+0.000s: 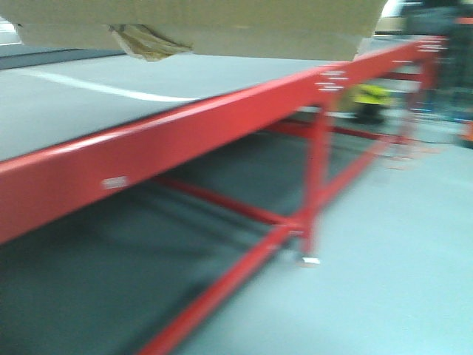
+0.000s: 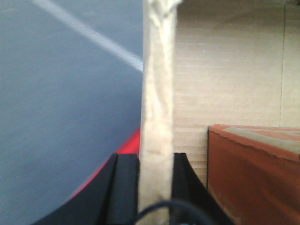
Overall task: Stack two boxes on right shelf middle
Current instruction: 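Carry the boxes with both grippers while backing away from the table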
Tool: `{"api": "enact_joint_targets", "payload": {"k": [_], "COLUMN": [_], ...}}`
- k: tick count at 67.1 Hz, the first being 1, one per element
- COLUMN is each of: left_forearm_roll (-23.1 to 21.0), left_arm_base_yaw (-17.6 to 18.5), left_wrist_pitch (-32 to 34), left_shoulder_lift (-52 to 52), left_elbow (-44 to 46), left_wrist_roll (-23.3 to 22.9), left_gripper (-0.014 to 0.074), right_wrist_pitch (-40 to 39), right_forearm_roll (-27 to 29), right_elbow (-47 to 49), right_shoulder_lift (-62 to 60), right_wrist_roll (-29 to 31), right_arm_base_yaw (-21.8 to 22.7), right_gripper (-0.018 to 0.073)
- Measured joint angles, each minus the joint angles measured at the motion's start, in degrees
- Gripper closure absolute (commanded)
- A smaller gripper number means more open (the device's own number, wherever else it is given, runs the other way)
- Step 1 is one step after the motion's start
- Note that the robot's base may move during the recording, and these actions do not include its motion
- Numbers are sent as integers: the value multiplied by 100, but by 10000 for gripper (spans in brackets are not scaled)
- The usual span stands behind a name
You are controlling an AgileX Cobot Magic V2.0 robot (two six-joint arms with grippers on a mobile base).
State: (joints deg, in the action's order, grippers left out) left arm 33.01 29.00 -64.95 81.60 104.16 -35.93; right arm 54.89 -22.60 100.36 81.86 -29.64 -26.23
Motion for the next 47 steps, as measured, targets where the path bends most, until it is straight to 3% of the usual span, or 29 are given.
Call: {"api": "enact_joint_targets", "payload": {"k": [47], "left_forearm_roll": [48], "left_arm_base_yaw": [0], "left_wrist_pitch": [32], "left_shoulder_lift": [0], "left_elbow": [0], "left_wrist_roll": [0], "left_gripper": [708], "right_wrist_pitch": [0], "right_forearm_roll": [0], "right_elbow": [0], "right_shoulder_lift": [0], "right_wrist_roll": [0], "right_arm_base_yaw": [0], "right_gripper": [728]}}
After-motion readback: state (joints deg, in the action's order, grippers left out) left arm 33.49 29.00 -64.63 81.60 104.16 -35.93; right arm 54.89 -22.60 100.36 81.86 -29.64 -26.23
